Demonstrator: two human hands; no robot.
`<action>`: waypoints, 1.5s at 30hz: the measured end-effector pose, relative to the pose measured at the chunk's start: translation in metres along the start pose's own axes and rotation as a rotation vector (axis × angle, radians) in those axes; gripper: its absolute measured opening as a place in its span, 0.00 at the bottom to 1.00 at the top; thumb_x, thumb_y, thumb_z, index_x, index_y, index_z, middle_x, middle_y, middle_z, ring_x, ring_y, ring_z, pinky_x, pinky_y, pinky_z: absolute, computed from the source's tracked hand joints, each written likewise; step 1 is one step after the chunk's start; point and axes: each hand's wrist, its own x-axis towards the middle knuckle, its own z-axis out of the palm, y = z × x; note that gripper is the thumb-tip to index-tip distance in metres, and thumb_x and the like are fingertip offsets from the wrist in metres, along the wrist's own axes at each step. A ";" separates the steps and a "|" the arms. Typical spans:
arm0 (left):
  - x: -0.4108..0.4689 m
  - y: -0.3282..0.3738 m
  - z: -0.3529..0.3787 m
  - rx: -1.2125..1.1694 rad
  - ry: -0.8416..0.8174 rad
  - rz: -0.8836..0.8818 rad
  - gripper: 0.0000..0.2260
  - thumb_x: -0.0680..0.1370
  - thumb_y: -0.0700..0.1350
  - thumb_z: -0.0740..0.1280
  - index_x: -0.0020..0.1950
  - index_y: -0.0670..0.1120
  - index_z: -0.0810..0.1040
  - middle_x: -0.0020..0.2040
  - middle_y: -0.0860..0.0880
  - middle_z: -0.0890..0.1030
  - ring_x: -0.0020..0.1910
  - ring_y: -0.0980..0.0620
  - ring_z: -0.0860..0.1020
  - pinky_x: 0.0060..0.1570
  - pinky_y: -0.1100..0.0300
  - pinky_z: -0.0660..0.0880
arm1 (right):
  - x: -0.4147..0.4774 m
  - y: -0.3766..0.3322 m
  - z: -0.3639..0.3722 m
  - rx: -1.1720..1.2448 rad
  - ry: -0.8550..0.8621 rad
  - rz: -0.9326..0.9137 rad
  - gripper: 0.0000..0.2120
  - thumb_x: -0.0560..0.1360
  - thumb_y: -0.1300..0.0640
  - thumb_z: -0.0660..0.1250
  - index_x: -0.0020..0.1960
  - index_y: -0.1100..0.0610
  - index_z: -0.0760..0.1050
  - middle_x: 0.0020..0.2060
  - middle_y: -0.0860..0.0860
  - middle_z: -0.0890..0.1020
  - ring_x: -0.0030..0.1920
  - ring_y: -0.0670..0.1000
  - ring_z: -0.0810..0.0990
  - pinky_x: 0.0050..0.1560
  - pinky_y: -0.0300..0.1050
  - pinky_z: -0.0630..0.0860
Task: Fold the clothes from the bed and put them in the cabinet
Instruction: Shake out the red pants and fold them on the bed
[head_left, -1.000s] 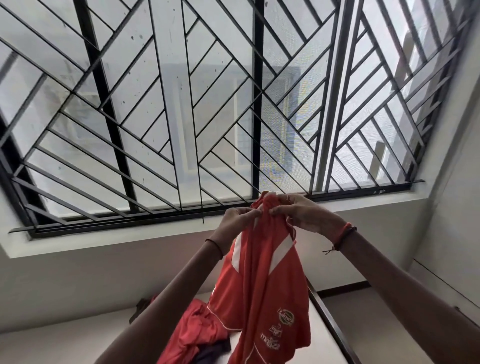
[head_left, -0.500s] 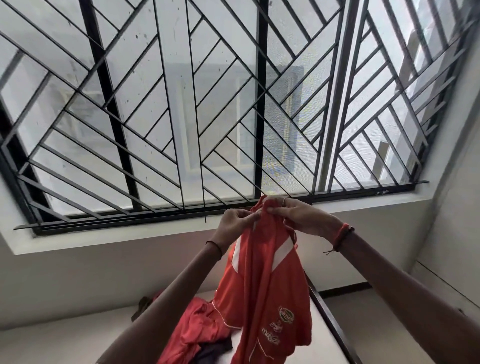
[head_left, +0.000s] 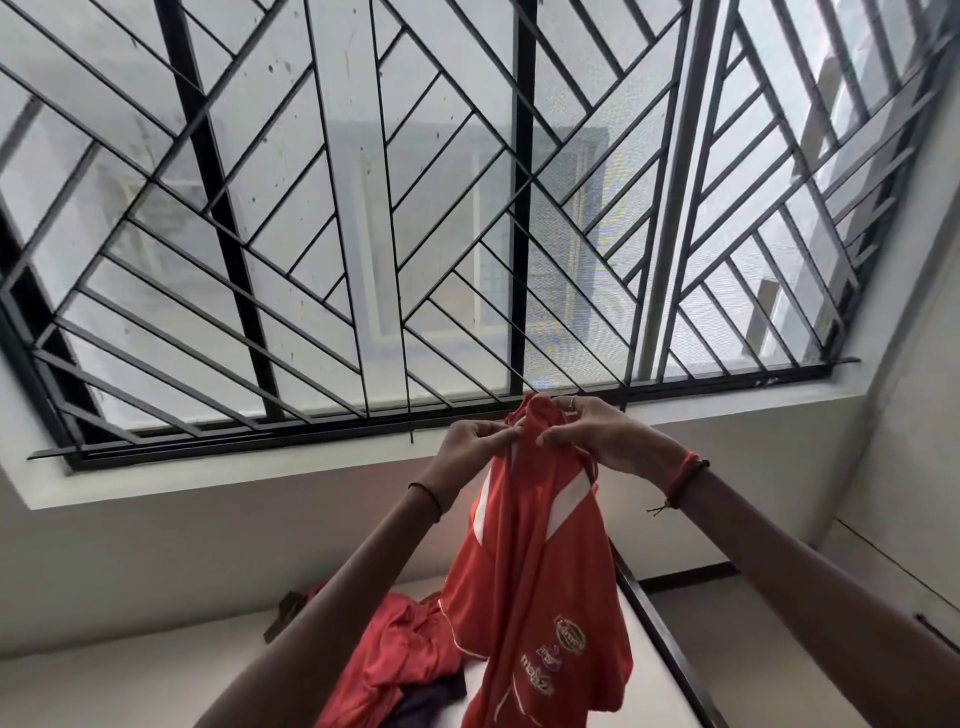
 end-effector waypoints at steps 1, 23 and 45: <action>0.001 -0.001 0.000 0.002 -0.001 -0.007 0.10 0.77 0.41 0.68 0.53 0.35 0.81 0.25 0.61 0.78 0.26 0.69 0.72 0.28 0.76 0.66 | 0.000 0.000 0.000 -0.010 0.019 -0.009 0.15 0.70 0.75 0.65 0.53 0.63 0.78 0.44 0.56 0.84 0.44 0.50 0.83 0.50 0.39 0.80; 0.002 -0.006 0.007 -0.001 0.004 -0.042 0.09 0.77 0.37 0.66 0.54 0.32 0.79 0.24 0.61 0.77 0.26 0.69 0.73 0.29 0.77 0.67 | 0.001 0.017 0.008 -0.448 0.374 -0.305 0.21 0.64 0.68 0.76 0.49 0.49 0.74 0.43 0.49 0.83 0.45 0.46 0.82 0.53 0.46 0.78; 0.001 -0.020 0.007 0.617 0.184 0.304 0.07 0.73 0.54 0.69 0.46 0.51 0.82 0.43 0.54 0.83 0.45 0.56 0.80 0.54 0.51 0.73 | -0.005 0.020 0.002 -0.148 0.219 -0.157 0.19 0.68 0.69 0.73 0.56 0.61 0.72 0.46 0.64 0.83 0.45 0.56 0.83 0.51 0.50 0.78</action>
